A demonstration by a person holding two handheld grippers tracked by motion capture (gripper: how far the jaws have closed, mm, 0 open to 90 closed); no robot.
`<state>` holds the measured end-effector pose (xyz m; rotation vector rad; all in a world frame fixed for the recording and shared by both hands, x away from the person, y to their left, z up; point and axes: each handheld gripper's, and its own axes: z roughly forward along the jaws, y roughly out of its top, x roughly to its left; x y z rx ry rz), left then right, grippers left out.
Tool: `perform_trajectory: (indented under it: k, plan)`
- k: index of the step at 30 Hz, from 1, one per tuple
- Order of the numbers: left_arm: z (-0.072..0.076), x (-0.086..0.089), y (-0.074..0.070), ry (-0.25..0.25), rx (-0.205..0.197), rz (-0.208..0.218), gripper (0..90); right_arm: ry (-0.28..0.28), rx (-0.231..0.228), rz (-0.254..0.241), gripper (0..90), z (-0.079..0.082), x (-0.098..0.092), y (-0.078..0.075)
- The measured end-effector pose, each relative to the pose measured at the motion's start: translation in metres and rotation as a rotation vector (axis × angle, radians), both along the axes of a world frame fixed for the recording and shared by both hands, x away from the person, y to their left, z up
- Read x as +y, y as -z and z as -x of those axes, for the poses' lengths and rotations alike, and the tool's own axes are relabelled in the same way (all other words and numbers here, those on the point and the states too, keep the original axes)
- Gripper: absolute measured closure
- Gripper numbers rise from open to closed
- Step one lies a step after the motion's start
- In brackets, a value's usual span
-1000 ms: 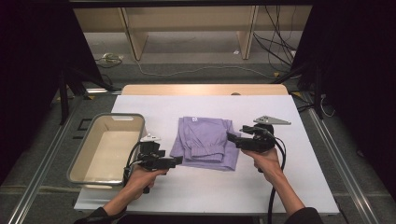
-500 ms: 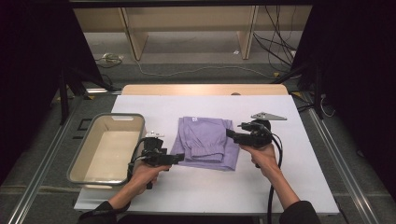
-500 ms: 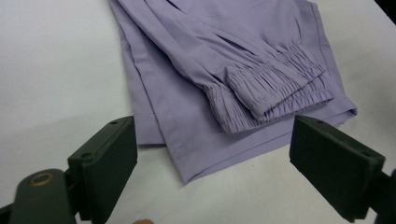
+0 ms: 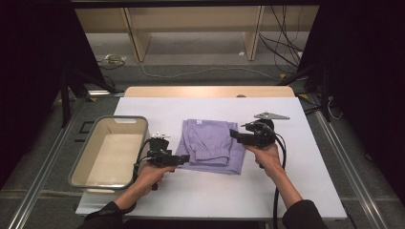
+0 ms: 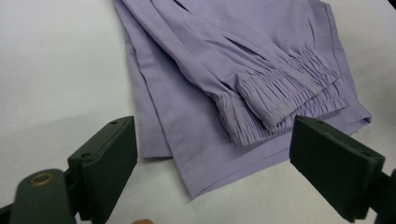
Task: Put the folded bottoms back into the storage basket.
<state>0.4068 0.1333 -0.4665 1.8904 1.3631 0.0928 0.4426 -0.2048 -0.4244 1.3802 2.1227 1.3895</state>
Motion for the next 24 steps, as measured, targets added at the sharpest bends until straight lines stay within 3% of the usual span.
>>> perform_trajectory:
  k: [13, 24]
  plan:
    - [-0.013, -0.007, 0.005, -0.009, 0.065, -0.003, 14.5, 0.022, 0.044, 0.015, 21.8, -0.016, -0.002, 0.008]
    - [-0.023, -0.010, 0.012, -0.049, 0.123, -0.017, 13.2, 0.025, 0.064, 0.025, 21.8, -0.024, -0.004, 0.014]
